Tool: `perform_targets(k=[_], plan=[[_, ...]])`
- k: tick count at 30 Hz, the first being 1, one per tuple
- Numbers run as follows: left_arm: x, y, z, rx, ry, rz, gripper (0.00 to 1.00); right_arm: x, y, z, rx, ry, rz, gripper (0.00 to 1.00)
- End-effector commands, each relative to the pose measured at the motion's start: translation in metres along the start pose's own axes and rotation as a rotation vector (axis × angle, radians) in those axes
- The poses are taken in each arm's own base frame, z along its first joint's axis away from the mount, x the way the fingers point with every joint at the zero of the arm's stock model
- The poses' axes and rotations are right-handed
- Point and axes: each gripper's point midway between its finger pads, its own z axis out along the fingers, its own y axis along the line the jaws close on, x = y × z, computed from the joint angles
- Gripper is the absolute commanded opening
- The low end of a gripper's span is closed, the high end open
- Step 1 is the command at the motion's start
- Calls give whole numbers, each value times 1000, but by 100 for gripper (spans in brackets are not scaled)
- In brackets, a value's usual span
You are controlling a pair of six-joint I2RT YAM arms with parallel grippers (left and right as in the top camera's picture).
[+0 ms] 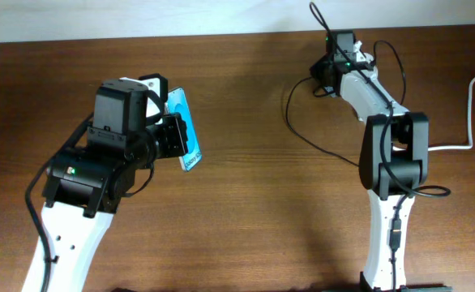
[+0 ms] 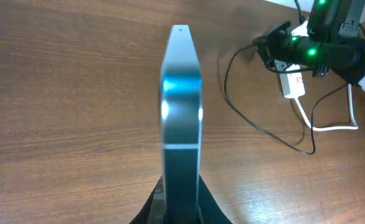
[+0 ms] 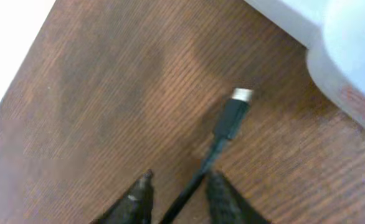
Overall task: Plug charger to phone and switch on socket
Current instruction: 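Grasp the black USB-C cable near its plug with the right gripper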
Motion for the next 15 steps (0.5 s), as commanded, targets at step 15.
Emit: perform_targets(k=[15], plan=[[-8, 0, -5, -7, -36, 16, 0, -3, 31, -144, -99, 151, -415, 4]])
